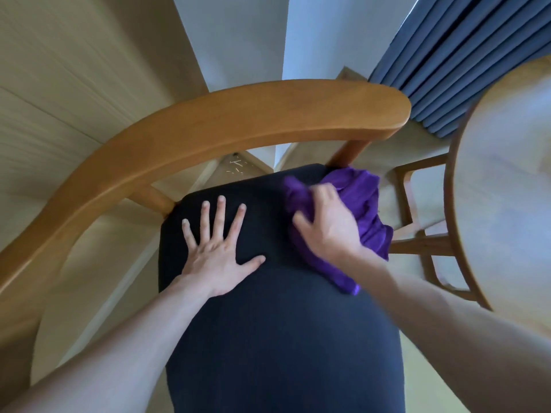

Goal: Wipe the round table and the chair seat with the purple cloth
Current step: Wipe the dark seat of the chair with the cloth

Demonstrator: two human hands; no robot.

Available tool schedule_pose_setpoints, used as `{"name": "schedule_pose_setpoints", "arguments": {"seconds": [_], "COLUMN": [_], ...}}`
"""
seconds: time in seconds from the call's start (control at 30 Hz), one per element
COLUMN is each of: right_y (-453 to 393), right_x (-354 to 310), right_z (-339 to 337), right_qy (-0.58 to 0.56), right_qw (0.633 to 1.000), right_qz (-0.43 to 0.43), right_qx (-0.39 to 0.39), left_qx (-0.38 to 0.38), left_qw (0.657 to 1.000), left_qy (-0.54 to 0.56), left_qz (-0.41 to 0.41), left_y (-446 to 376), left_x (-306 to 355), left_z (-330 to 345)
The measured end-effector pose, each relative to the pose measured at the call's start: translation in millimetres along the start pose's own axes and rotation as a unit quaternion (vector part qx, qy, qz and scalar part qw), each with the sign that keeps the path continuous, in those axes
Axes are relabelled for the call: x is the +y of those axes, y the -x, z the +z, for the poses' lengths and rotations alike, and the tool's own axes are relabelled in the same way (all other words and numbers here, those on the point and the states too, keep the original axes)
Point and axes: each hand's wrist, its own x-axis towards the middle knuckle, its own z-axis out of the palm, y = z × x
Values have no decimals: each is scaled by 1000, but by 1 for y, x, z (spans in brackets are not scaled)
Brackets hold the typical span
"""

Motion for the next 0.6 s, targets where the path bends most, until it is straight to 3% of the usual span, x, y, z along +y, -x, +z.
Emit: {"name": "schedule_pose_setpoints", "arguments": {"seconds": [0.07, 0.13, 0.23, 0.33, 0.43, 0.5, 0.6], "right_y": [-32, -47, -23, 18, 24, 8, -31], "right_x": [-1, -17, -50, -66, -56, -46, -35], "right_z": [-6, 6, 41, 60, 41, 18, -8], "right_qy": [-84, -58, 74, 93, 56, -13, -112], "right_qw": [983, 974, 993, 992, 990, 999, 976], "right_qz": [119, 179, 73, -59, -54, 23, 133], "right_qx": [110, 129, 64, -65, -120, -24, 131], "left_qx": [-4, -5, -7, -10, -6, -4, -1], "left_qw": [1000, 1000, 1000, 1000, 999, 1000, 1000], "left_qy": [0, 2, -2, 11, 35, 23, 15], "left_qz": [2, 3, 3, 13, 15, 9, 8], "left_y": [0, -1, -1, 0, 0, -1, -1], "left_x": [0, 1, 0, 0, 0, 1, 1], "left_z": [1, 1, 1, -1, -2, -1, 1]}}
